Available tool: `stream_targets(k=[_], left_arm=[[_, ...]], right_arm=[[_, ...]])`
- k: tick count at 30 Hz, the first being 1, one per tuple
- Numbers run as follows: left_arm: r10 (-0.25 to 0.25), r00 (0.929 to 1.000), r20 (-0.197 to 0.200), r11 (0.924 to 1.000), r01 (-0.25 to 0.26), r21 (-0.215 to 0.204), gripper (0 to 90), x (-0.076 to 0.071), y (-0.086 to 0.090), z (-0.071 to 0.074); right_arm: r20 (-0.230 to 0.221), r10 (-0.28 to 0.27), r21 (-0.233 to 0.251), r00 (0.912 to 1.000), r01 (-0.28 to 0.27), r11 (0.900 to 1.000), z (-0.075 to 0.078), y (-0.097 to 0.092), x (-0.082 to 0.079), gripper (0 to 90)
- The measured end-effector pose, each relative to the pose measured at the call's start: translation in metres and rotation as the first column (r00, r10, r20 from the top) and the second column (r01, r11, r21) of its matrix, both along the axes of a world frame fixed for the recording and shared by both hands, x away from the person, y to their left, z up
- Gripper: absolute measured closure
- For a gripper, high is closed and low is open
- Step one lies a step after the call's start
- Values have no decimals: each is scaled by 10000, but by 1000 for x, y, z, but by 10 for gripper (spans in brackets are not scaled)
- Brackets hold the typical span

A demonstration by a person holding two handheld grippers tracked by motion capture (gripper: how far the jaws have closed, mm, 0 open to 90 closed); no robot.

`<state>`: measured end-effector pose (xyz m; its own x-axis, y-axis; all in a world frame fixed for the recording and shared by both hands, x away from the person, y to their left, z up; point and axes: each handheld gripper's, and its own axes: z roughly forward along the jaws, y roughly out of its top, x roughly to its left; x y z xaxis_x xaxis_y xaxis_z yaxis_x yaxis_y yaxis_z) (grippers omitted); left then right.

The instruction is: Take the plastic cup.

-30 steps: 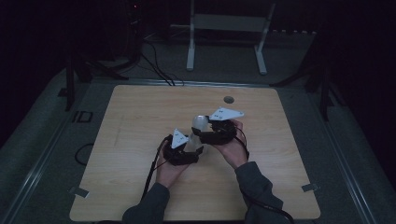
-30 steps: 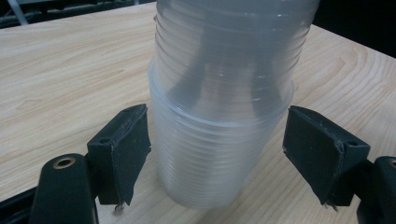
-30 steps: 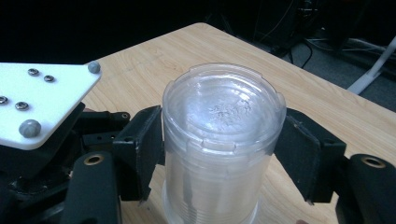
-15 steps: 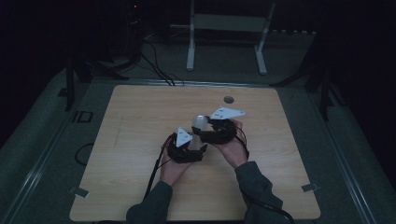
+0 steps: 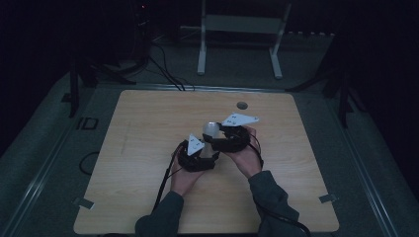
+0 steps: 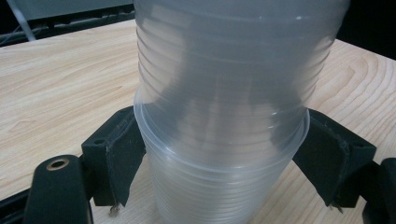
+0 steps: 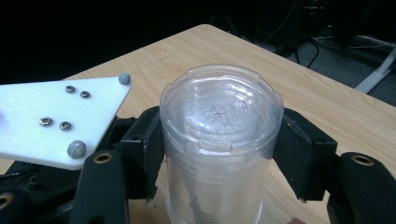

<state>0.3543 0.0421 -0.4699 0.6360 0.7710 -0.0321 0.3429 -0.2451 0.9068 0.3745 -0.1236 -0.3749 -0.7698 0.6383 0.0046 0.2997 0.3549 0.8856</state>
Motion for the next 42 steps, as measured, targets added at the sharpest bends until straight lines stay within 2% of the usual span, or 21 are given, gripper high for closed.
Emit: stream_targets(k=[9, 23, 34, 42], left_arm=[[29, 10000, 38, 9999, -30, 124, 204, 0, 0, 0], [7, 10000, 66, 9999, -8, 144, 201, -1, -1, 0], [40, 9999, 164, 9998, -43, 196, 200, -2, -1, -1], [66, 9998, 163, 9998, -69, 183, 195, -2, -1, -2]], right_arm=[[67, 2, 216, 10000, -3, 9998, 6, -1, 0, 385], [171, -8, 272, 9999, 4, 9996, 16, -3, 0, 386], [126, -27, 632, 9999, 19, 9980, 20, -5, 0, 386], [258, -60, 702, 9997, 41, 9975, 24, -6, -1, 386]])
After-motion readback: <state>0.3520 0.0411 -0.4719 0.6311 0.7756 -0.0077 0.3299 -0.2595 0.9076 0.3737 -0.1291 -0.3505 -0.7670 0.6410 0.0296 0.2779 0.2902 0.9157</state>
